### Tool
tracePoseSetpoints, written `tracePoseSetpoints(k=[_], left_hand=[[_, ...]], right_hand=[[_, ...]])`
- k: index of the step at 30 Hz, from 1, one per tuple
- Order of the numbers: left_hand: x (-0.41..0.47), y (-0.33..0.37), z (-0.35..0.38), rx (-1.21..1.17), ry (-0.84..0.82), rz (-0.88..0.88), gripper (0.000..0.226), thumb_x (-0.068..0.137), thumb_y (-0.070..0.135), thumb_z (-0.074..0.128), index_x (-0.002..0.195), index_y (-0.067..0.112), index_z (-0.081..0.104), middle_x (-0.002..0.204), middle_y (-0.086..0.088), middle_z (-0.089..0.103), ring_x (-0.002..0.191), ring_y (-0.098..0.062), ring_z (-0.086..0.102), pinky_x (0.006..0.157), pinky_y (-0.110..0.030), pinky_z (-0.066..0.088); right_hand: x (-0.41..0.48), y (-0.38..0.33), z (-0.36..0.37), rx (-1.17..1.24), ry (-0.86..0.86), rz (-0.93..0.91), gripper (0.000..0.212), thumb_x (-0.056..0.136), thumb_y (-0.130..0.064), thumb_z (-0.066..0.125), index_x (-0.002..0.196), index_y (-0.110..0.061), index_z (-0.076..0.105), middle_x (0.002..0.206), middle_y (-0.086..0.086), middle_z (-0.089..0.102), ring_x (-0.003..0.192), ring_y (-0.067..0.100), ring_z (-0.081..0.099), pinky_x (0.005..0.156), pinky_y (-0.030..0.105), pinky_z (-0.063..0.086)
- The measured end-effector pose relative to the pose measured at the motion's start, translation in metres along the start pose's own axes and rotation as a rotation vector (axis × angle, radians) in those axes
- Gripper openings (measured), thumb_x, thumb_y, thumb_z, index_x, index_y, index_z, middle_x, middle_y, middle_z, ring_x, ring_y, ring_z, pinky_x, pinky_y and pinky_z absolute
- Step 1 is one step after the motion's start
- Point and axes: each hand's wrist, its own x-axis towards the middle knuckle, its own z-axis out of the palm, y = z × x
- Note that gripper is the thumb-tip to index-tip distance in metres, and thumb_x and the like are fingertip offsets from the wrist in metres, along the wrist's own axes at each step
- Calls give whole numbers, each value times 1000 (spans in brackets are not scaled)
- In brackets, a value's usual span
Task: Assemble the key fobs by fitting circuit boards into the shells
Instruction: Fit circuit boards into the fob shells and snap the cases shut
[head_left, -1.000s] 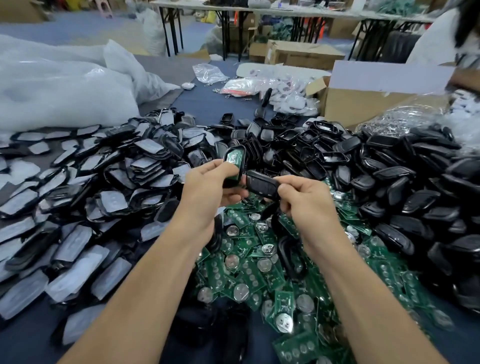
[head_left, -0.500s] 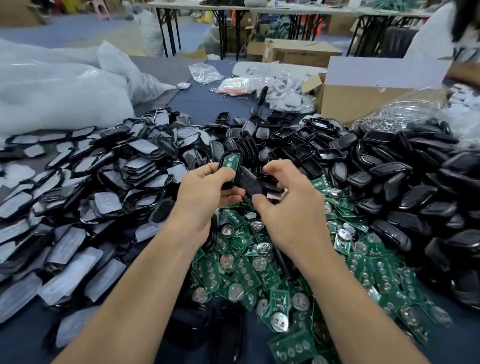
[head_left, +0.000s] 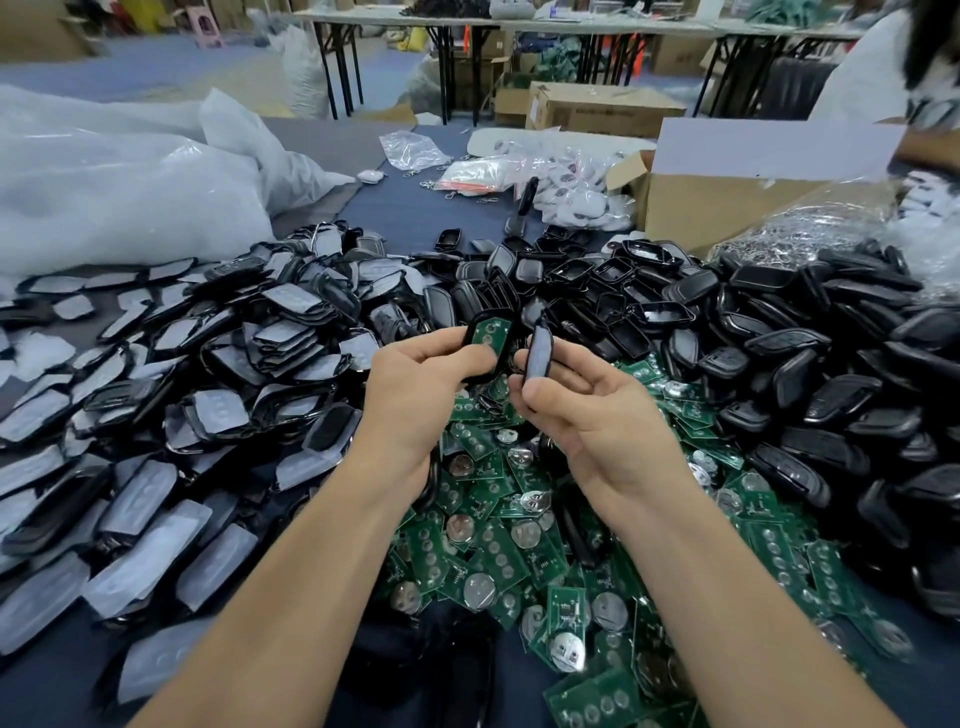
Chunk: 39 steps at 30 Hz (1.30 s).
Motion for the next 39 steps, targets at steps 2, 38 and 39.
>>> tracePoseSetpoints(k=[2,38,39], left_hand=[[-3,0,2,29,6,6,19,75,23,82,92,26,86,95,2,82,101,-21,76,100,-46,56],[-2,-13,2,250,-249,195,35,79,6,77,97,35,84,82,1,81,77,-17,79,72,-30,65],[-2,-13,4,246,-251,184,41,80,0,75,102,34,82,83,0,81,77,-18,79,73,-32,65]], right_hand=[[0,0,1,37,-37,5,44,81,14,72,117,-10,72,110,8,79,98,19,76,88,30,62],[-1,-6,-4,-373,12,-227,52,70,18,80,110,-15,80,102,-1,81,102,14,77,91,30,61],[-2,-7,-4,-452,28,-250,53,70,16,81,110,-19,81,102,-5,81,102,9,76,94,30,60]])
